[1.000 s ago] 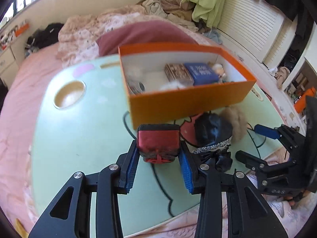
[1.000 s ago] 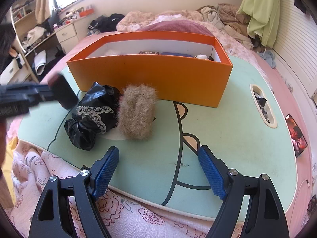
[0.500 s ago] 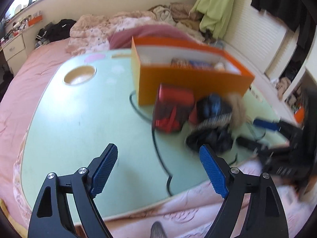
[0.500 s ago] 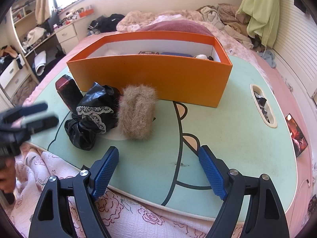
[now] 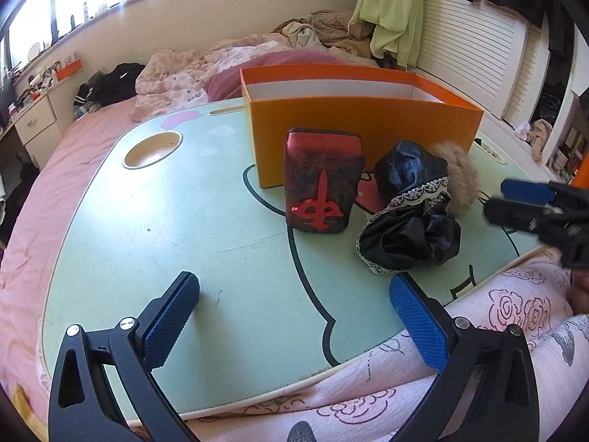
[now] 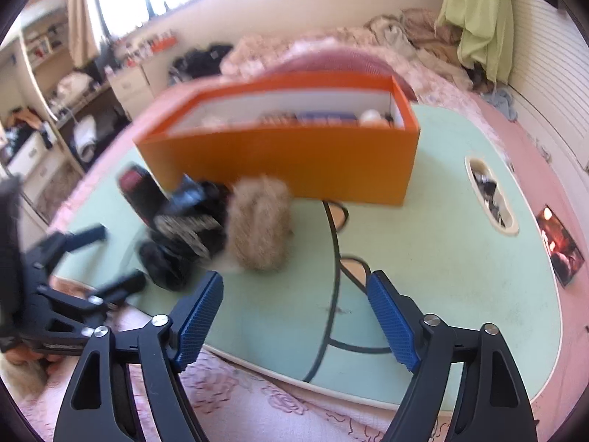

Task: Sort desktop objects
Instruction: 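Lift the red block out and set it on the table with the left tool, then grasp the brown printed card box in the box with the right tool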

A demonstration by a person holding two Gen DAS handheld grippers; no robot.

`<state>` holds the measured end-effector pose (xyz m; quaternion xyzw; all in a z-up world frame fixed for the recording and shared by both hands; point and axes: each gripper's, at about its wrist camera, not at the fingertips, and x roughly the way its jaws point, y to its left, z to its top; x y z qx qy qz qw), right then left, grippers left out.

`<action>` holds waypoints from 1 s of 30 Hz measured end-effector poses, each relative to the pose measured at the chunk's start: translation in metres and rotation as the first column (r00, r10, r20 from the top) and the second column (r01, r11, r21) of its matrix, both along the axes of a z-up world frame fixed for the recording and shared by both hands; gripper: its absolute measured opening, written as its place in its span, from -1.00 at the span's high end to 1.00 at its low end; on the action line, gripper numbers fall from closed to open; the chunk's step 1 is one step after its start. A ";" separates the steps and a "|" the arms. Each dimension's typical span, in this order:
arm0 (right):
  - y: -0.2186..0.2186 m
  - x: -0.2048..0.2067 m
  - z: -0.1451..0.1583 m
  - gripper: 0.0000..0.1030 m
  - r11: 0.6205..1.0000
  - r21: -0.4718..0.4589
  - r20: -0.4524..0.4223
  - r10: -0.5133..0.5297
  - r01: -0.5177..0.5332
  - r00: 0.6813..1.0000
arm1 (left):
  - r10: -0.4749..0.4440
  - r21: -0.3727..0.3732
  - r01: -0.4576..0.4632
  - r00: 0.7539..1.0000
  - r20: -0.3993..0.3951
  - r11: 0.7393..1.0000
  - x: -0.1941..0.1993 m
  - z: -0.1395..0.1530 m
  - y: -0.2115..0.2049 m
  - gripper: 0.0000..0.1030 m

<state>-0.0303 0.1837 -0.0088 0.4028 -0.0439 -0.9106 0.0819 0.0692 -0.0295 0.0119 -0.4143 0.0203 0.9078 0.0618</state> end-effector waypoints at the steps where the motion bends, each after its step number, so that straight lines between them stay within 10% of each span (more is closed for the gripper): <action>1: -0.001 -0.001 0.009 -0.49 1.000 -0.006 -0.024 0.009 -0.009 1.000 | 0.000 0.000 0.000 1.000 0.000 1.000 0.000 0.000 0.000 -0.99; 5: -0.010 -0.034 0.054 -0.29 0.998 -0.058 -0.030 0.024 -0.026 0.999 | 0.001 0.000 -0.001 1.000 0.000 1.000 0.001 0.001 0.000 -0.99; 11: -0.038 -0.158 0.063 0.35 0.991 -0.126 0.222 0.079 -0.051 0.972 | -0.001 0.001 0.001 1.000 -0.001 1.000 0.000 -0.001 0.000 -0.99; 21: -0.053 -0.232 0.000 0.34 0.997 0.079 0.431 -0.051 0.018 0.901 | -0.008 0.006 0.009 1.000 -0.007 1.000 -0.001 -0.004 0.004 -0.99; 30: -0.089 -0.227 -0.005 0.25 0.961 0.255 0.421 -0.006 -0.112 0.907 | -0.007 0.007 0.007 1.000 -0.008 1.000 -0.002 -0.005 0.004 -0.99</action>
